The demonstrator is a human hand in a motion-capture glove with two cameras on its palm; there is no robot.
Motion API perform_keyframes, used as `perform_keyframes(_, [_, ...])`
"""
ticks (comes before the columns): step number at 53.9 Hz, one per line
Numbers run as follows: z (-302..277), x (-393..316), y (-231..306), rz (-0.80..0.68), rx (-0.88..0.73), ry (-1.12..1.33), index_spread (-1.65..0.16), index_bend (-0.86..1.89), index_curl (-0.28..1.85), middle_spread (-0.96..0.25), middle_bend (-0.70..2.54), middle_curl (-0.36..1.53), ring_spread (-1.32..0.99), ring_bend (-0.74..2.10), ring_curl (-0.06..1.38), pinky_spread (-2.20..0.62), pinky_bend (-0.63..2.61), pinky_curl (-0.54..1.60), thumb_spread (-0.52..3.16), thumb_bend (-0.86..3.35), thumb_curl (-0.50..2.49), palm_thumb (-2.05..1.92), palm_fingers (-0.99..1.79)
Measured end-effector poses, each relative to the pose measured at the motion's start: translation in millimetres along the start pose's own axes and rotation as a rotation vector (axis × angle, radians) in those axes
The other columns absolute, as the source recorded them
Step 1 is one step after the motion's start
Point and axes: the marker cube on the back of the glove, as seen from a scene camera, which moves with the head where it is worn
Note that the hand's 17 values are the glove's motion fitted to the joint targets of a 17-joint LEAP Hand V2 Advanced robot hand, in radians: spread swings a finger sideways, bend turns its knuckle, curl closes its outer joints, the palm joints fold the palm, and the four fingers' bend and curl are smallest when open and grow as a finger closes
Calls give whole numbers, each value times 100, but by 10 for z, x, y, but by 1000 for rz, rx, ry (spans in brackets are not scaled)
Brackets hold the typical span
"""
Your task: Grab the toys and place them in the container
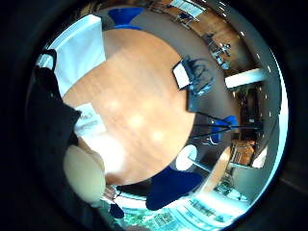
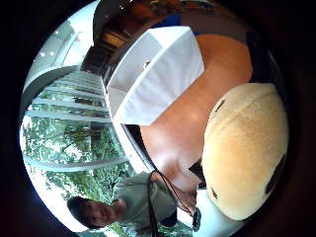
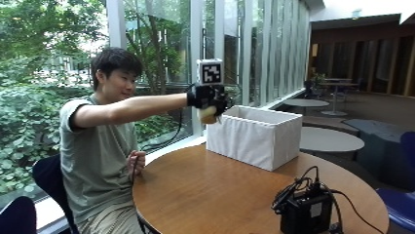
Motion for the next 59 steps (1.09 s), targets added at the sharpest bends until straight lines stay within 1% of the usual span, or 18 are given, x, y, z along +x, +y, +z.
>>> perform_keyframes(2, [-141, -179, -138, 36, 12, 2, -46, 54, 96, -35, 93, 87, -42, 124, 72, -34, 113, 51, 53, 10, 106, 63, 87])
perform_keyframes(5, [-348, -320, -319, 137, 26, -17, -46, 53, 99, -35, 94, 88, -41, 124, 72, -34, 114, 51, 52, 10, 108, 63, 86])
perform_keyframes(6, [-385, -367, -356, 137, 25, 0, -46, 53, 100, -35, 94, 88, -41, 124, 72, -34, 114, 51, 51, 9, 108, 63, 86])
perform_keyframes(12, [-536, -706, -589, 10, 20, 105, -47, 52, 104, -35, 94, 90, -41, 125, 72, -34, 115, 51, 50, 9, 112, 63, 86])
perform_keyframes(14, [-590, -841, -728, 40, 26, 120, -48, 52, 106, -34, 94, 90, -41, 125, 72, -34, 115, 51, 49, 8, 113, 63, 86])
perform_keyframes(17, [-619, -979, -915, 134, 32, 157, -48, 51, 108, -34, 94, 91, -41, 125, 72, -34, 115, 52, 49, 8, 114, 63, 85])
perform_keyframes(21, [-608, -1084, -1024, 73, 14, 232, -49, 50, 110, -34, 94, 92, -41, 126, 73, -34, 115, 52, 48, 7, 116, 63, 85])
perform_keyframes(26, [-581, -1418, -1273, 50, 18, 206, -49, 48, 113, -34, 93, 93, -40, 126, 72, -34, 115, 52, 46, 6, 118, 63, 85])
perform_keyframes(34, [-493, -1682, -1549, -16, 48, 207, -50, 46, 117, -34, 92, 94, -40, 126, 72, -34, 115, 52, 45, 5, 122, 63, 85])
perform_keyframes(39, [-350, -1957, -1817, 19, 68, 190, -51, 44, 119, -34, 91, 95, -40, 126, 72, -34, 114, 51, 45, 4, 124, 64, 85])
perform_keyframes(43, [-218, -2228, -2068, 134, 72, 151, -51, 43, 121, -34, 91, 96, -39, 125, 72, -34, 114, 51, 45, 3, 125, 63, 85])
perform_keyframes(47, [-101, -2360, -2214, 122, 71, 154, -52, 43, 122, -34, 89, 96, -40, 125, 72, -34, 114, 51, 44, 3, 127, 64, 84])
perform_keyframes(48, [-80, -2298, -2210, 114, 65, 177, -52, 42, 123, -34, 89, 96, -40, 125, 71, -34, 114, 51, 44, 2, 127, 63, 84])
perform_keyframes(49, [-59, -2244, -2192, 71, 57, 192, -52, 42, 123, -34, 89, 96, -40, 124, 71, -33, 114, 51, 45, 2, 127, 64, 83])
perform_keyframes(52, [21, -2334, -2171, -137, 42, 145, -52, 41, 124, -34, 88, 96, -39, 124, 71, -33, 114, 51, 44, 2, 128, 64, 82])
perform_keyframes(54, [82, -2440, -2186, -223, 37, 104, -52, 39, 124, -34, 87, 96, -39, 124, 71, -33, 114, 51, 45, 1, 129, 64, 81])
perform_keyframes(56, [142, -2515, -2217, -238, 32, 89, -52, 38, 124, -34, 86, 96, -39, 124, 71, -33, 114, 51, 45, 1, 129, 63, 80])
perform_keyframes(59, [216, -2662, -2271, -199, 39, 50, -52, 36, 125, -34, 84, 96, -39, 123, 71, -33, 115, 51, 46, 0, 129, 63, 80])
